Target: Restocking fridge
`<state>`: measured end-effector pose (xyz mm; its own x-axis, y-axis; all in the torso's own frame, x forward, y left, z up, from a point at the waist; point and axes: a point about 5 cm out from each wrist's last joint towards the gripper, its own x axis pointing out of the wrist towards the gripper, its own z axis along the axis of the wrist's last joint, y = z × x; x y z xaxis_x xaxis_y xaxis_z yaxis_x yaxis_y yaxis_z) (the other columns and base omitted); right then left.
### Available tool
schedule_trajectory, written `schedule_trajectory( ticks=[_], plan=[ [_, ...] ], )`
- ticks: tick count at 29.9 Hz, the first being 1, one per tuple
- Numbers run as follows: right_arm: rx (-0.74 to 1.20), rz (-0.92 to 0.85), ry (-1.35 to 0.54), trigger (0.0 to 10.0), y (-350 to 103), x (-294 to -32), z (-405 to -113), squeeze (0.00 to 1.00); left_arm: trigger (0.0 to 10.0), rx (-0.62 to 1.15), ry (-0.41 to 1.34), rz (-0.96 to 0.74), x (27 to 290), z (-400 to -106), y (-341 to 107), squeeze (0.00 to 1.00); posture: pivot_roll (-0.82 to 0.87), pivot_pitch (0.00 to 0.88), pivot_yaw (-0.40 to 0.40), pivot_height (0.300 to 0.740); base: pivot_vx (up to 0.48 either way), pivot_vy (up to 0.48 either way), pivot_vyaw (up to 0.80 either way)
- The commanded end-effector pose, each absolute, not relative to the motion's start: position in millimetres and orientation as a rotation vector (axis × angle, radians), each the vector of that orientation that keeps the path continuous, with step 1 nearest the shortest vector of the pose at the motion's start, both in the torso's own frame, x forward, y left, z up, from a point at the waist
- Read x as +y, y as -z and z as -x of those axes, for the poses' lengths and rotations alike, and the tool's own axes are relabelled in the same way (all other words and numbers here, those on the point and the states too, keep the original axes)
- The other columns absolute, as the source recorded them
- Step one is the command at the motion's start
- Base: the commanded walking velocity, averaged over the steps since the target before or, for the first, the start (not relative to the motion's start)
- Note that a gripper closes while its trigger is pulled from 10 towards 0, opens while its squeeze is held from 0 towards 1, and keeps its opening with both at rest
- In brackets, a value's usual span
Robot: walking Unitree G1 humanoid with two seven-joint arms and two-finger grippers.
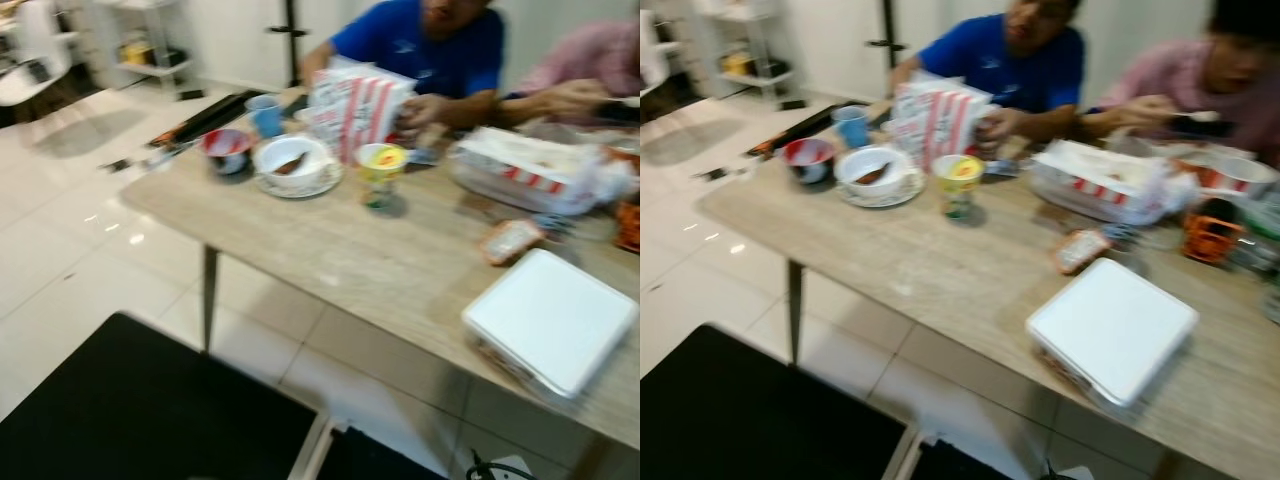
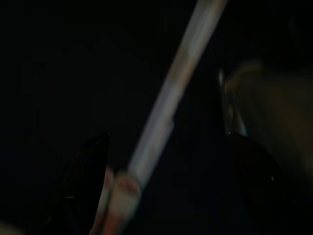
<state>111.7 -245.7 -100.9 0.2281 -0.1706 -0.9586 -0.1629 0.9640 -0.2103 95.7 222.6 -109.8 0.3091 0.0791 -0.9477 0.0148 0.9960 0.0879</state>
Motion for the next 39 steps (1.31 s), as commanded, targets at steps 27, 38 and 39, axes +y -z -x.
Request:
schedule_trajectory(
  ticks=[27,38,39],
  plan=[
    [1.356,0.281,-0.037,10.0,105,-237,-106,0.0,10.0,1.278,0.068,-0.088,201,-90,115,0.0,-0.03,0.023,0.013,0.74,0.0,0.0,-0.79],
    [1.359,0.284,-0.065,10.0,106,-231,-105,0.0,10.0,1.264,0.154,-0.19,197,-93,114,0.0,-0.01,0.024,0.017,0.74,0.0,0.0,-0.79],
    [1.355,0.283,-0.066,10.0,106,-230,-106,0.0,10.0,1.266,0.158,-0.204,197,-93,115,0.0,-0.01,0.024,0.017,0.74,0.0,0.0,-0.79]
  ],
)
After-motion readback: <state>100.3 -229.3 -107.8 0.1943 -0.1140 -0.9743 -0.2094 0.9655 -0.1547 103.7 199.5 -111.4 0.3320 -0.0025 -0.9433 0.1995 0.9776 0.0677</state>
